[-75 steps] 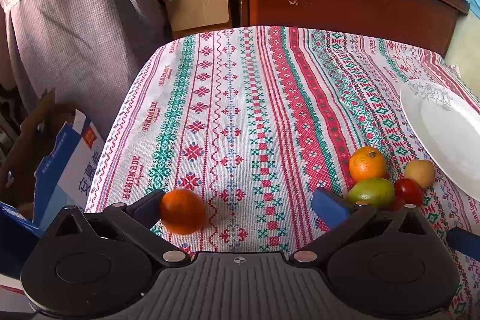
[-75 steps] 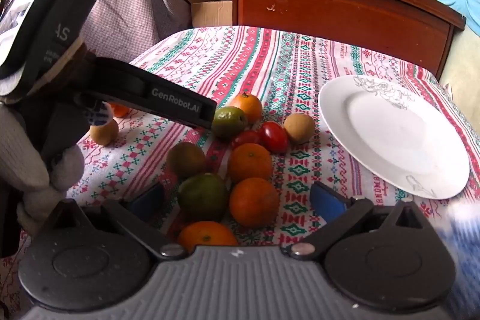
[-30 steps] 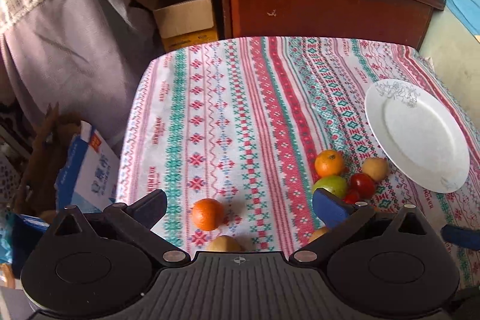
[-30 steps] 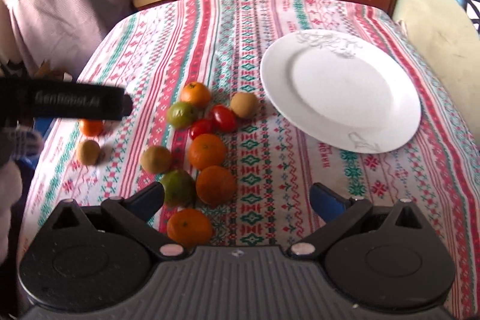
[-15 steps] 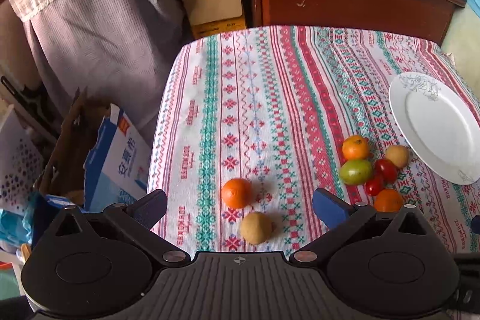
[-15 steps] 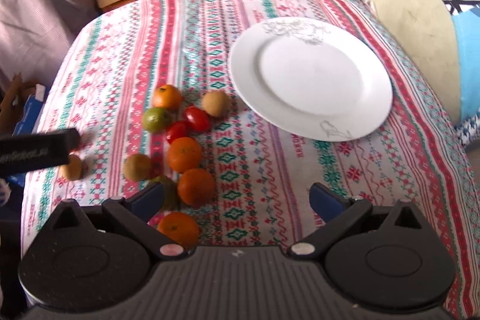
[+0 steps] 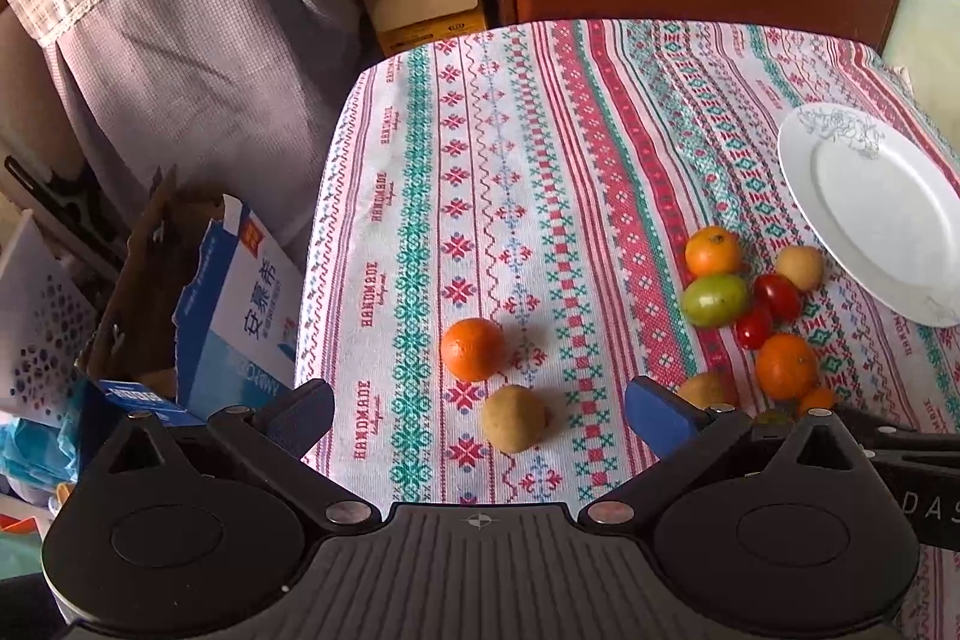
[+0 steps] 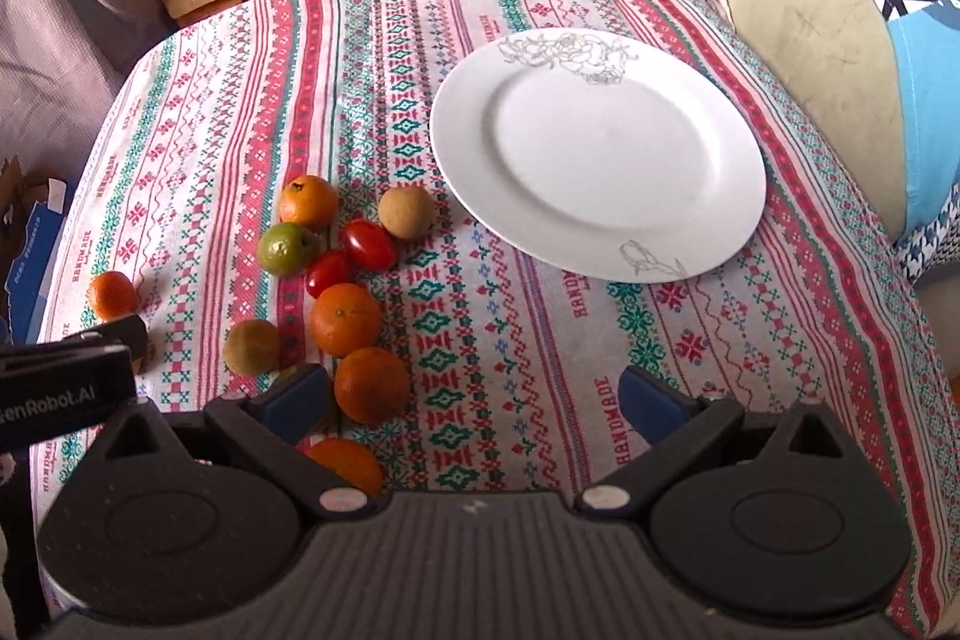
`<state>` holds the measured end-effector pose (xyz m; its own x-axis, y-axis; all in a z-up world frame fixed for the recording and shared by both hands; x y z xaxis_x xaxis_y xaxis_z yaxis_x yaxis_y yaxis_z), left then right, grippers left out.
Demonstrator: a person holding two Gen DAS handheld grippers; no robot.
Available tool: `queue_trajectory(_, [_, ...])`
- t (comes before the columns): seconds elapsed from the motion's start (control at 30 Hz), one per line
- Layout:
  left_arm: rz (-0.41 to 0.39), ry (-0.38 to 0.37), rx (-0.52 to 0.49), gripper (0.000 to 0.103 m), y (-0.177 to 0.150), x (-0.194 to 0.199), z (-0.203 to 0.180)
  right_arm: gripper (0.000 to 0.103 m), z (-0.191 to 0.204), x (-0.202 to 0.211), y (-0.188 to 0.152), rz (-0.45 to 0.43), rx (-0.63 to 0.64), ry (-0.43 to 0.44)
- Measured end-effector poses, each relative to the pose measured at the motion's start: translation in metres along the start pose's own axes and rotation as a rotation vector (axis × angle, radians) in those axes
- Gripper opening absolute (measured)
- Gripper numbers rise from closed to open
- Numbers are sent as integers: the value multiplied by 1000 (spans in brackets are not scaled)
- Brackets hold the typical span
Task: Organize fruits
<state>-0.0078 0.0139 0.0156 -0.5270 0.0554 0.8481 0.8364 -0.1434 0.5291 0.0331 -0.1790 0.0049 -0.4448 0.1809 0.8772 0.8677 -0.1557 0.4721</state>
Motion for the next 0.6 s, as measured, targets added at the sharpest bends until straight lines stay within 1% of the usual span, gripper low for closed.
queue_trajectory(0.2, [18, -7, -17, 103, -5, -3, -6, 102, 1, 0, 1, 1, 16, -10])
queue_trajectory(0.6, [61, -3, 2, 103, -8, -8, -3, 102, 5, -1, 0, 9, 49, -22])
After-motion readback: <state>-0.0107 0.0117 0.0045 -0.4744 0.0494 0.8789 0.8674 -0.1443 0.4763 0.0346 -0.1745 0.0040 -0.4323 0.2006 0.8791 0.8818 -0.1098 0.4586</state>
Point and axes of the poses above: each gripper's, at about its wrist camera, not at the fingertips, and x roughly against the way its jaws point, z to its left, y to its top, the point moved 5 cm from there along -x, roughly the way its jaws point, and after that the axes turned 8 degrees about -y, right-handed, at the moved point
